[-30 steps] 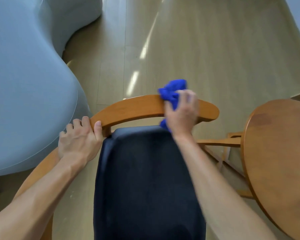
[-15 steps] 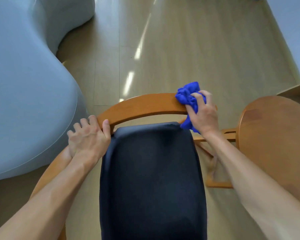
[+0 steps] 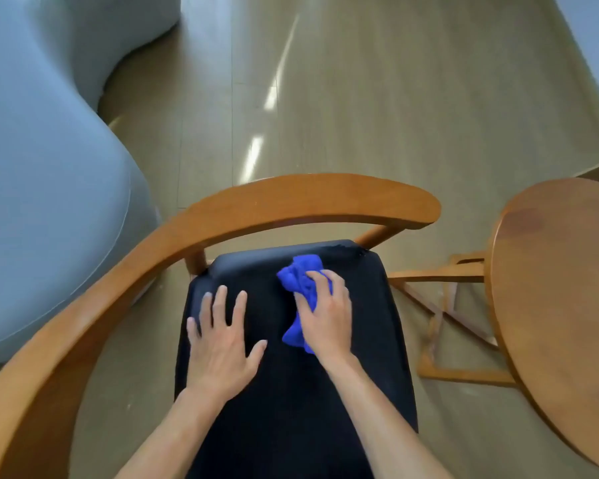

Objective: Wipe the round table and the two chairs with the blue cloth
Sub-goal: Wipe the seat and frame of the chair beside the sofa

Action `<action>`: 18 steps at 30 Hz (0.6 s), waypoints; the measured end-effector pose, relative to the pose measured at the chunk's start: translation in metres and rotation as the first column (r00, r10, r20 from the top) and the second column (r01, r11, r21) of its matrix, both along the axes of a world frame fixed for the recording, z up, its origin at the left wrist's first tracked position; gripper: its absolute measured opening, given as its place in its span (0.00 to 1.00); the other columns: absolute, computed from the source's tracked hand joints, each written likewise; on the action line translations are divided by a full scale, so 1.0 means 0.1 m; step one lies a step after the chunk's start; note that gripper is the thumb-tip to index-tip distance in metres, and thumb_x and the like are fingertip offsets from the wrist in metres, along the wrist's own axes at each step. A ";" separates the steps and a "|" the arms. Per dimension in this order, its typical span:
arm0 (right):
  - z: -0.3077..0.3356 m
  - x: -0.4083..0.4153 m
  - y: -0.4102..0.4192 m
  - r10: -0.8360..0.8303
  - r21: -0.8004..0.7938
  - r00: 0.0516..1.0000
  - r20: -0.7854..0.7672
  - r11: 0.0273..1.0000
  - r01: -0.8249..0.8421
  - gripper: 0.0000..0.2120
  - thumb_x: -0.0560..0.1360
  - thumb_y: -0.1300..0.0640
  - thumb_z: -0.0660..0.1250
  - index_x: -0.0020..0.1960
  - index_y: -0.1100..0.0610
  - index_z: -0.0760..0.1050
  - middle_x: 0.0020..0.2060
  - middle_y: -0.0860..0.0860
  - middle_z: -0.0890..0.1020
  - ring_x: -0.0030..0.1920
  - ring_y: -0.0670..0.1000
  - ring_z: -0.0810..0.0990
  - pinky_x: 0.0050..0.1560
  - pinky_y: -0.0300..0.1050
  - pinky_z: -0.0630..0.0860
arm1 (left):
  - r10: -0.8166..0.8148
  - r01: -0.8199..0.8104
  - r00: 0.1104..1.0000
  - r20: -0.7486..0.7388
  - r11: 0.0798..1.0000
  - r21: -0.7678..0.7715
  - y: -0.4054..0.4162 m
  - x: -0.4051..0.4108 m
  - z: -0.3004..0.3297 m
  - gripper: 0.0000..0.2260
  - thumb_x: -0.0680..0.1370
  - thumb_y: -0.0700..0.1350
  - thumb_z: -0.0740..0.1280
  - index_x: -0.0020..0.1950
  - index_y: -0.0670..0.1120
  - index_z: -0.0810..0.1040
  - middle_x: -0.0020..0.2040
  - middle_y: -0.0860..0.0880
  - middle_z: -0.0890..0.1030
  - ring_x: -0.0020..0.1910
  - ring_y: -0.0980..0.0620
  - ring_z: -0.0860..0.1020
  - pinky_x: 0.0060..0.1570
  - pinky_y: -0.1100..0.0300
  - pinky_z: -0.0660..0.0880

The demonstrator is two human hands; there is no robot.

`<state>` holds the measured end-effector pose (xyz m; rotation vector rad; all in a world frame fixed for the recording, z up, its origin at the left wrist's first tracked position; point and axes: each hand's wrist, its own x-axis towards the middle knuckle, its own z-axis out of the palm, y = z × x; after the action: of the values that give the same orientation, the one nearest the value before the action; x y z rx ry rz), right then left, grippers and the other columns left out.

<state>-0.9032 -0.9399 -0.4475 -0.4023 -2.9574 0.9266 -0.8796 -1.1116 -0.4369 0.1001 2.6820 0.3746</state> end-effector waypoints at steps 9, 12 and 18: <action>-0.59 -0.65 -0.03 0.520 0.247 0.854 0.013 0.826 -0.507 0.20 0.70 0.63 0.68 0.61 0.54 0.79 0.63 0.59 0.76 0.56 0.63 0.75 0.50 0.55 0.73 | 0.037 -0.009 0.982 0.184 0.988 -0.153 0.21 0.04 -0.75 0.57 0.62 0.75 0.66 0.70 0.59 0.25 0.72 0.45 0.23 0.72 0.38 0.28 0.64 0.27 0.55; -0.52 -0.70 0.14 0.393 0.218 0.919 0.042 0.894 -0.392 0.20 0.70 0.64 0.68 0.60 0.54 0.79 0.64 0.59 0.75 0.54 0.64 0.74 0.54 0.55 0.73 | 0.048 -0.017 0.980 0.194 0.988 -0.156 0.20 0.03 -0.74 0.57 0.62 0.75 0.66 0.68 0.62 0.23 0.71 0.46 0.22 0.73 0.39 0.28 0.65 0.29 0.56; -0.42 -0.63 1.27 0.151 0.317 0.982 0.116 0.931 -0.181 0.21 0.72 0.64 0.65 0.64 0.54 0.76 0.64 0.54 0.74 0.52 0.62 0.73 0.56 0.53 0.70 | 0.041 -0.015 0.981 0.191 0.991 -0.135 0.20 0.03 -0.70 0.56 0.63 0.74 0.67 0.69 0.62 0.24 0.72 0.45 0.23 0.73 0.39 0.29 0.66 0.29 0.55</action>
<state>-0.9662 -0.8133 -0.4896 -0.1873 -3.1850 0.4174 -0.8762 -1.0912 -0.5074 -0.0135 2.5088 0.2019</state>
